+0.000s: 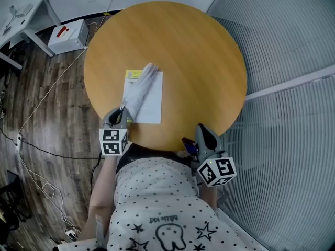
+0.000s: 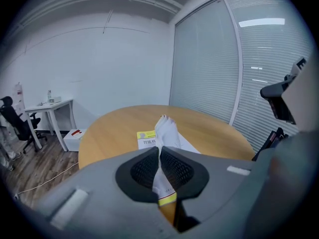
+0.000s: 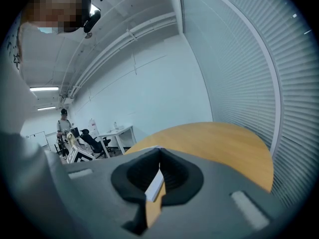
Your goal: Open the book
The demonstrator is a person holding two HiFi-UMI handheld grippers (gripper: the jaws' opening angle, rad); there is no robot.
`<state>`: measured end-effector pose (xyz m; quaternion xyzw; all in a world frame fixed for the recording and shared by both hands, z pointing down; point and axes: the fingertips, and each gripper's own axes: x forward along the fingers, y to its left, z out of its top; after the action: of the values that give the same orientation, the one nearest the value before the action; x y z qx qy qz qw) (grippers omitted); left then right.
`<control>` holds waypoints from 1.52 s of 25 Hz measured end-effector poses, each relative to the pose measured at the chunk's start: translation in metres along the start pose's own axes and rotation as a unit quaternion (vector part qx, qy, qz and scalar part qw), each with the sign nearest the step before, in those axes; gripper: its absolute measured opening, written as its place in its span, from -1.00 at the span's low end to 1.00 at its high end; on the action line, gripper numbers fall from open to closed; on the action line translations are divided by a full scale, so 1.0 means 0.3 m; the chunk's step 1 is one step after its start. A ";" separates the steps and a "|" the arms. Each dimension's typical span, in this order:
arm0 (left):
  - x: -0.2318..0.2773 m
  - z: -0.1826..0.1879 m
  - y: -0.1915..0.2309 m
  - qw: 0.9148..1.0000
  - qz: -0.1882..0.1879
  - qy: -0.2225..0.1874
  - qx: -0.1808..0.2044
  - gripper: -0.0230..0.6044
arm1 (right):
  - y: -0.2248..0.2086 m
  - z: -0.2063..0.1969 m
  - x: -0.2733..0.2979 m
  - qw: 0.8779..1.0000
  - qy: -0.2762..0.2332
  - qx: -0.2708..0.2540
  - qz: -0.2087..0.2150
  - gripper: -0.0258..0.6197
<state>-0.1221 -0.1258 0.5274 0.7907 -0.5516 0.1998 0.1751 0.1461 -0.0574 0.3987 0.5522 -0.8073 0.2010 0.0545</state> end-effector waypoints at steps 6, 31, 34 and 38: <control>0.002 0.000 0.063 1.000 0.016 -0.001 -0.003 -0.84 | 0.029 -0.011 0.043 1.000 0.002 0.003 0.004 -0.91; -0.116 -0.108 0.405 0.989 0.102 0.003 -0.105 -0.85 | 0.204 0.005 0.186 1.000 0.016 -0.008 0.023 -0.91; -0.123 -0.134 0.434 0.987 0.108 0.007 -0.117 -0.85 | 0.228 0.003 0.200 0.999 0.018 -0.010 0.025 -0.91; -0.126 -0.164 0.473 0.985 0.112 0.015 -0.134 -0.85 | 0.259 0.002 0.222 0.999 0.021 -0.010 0.025 -0.91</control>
<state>-0.2737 -0.1179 0.5586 0.6904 -0.6555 0.1540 0.2644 0.0497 -0.0915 0.3983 0.5270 -0.8214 0.2060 0.0715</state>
